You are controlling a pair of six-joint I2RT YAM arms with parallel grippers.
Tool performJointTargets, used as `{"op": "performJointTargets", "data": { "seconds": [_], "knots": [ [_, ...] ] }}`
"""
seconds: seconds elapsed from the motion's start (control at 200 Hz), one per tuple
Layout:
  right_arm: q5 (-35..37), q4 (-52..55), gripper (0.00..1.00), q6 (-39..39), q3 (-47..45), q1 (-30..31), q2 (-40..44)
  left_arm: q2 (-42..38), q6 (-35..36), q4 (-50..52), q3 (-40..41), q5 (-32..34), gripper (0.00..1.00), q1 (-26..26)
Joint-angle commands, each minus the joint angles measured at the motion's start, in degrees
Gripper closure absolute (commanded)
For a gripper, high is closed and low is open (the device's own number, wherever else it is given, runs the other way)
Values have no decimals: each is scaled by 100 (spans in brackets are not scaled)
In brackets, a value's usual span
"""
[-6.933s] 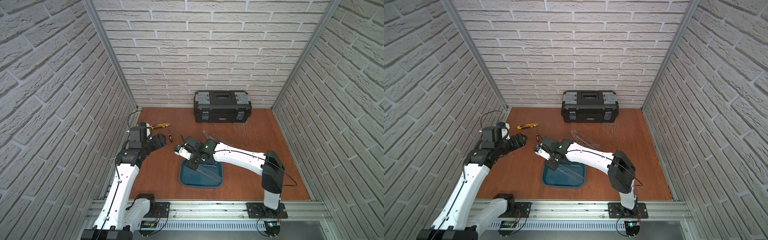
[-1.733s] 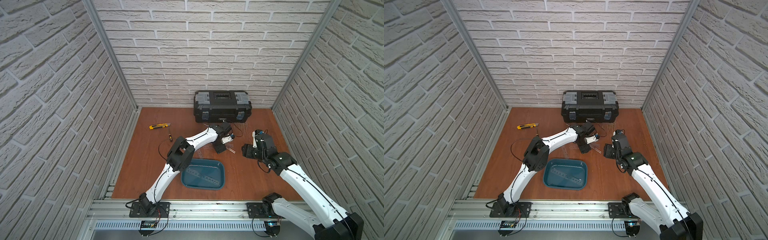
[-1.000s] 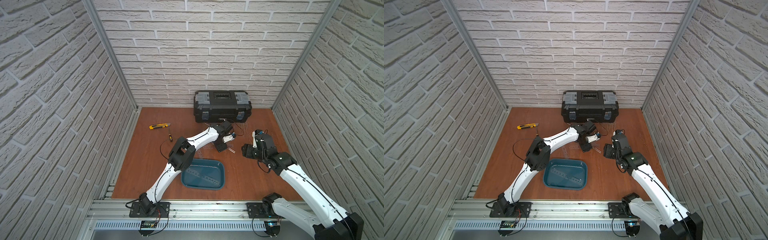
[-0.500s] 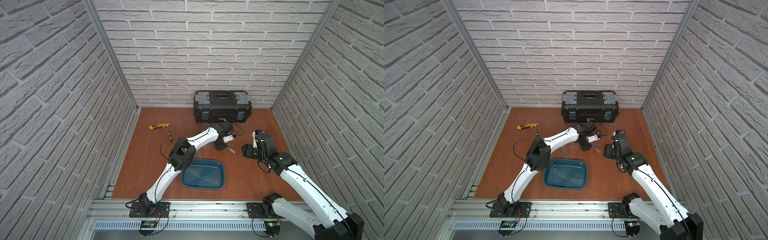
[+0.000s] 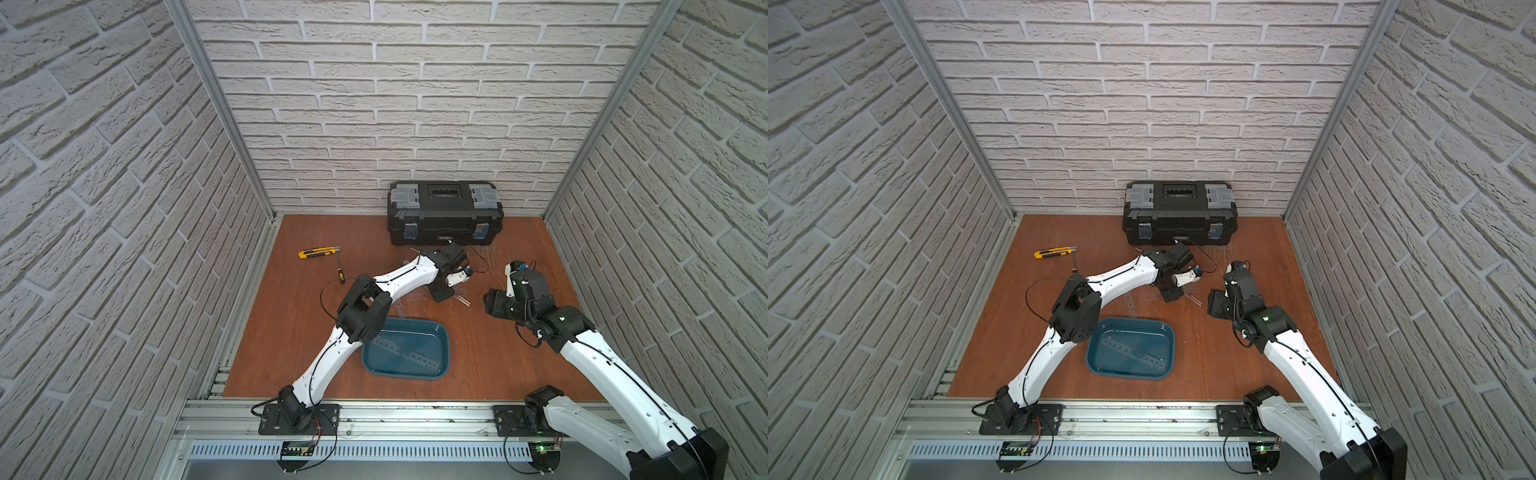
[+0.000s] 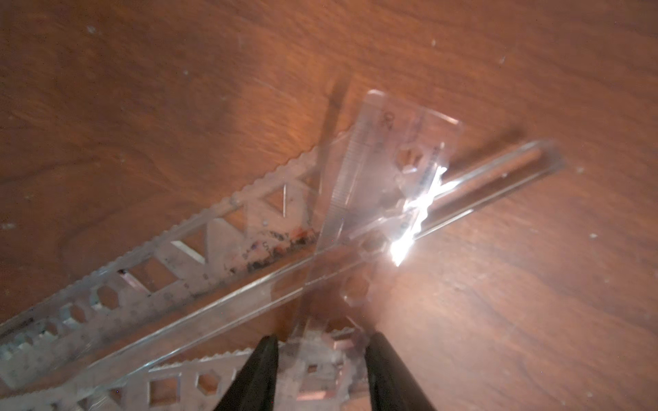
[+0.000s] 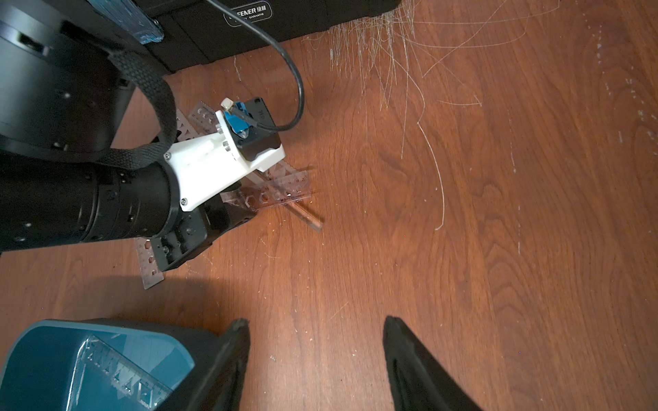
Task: Put the scattered rulers into the storage box
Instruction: Pick up the ruler from the center of the board.
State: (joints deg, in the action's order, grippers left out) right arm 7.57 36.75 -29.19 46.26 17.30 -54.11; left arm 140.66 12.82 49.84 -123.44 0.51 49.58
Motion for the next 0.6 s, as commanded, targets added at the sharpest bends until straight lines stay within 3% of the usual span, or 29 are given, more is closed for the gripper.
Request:
{"op": "performJointTargets", "data": {
  "seconds": [0.0,0.395,0.595],
  "knots": [
    [-32,-87,35,-53,-59,-38,67,-305,7,20,122,115,55,31],
    [-176,-216,35,-43,-186,-42,-71,-454,62,112,95,141,56,25],
    [-171,-265,35,-52,-211,-42,-109,-367,89,111,65,38,43,20]
  ]
}}
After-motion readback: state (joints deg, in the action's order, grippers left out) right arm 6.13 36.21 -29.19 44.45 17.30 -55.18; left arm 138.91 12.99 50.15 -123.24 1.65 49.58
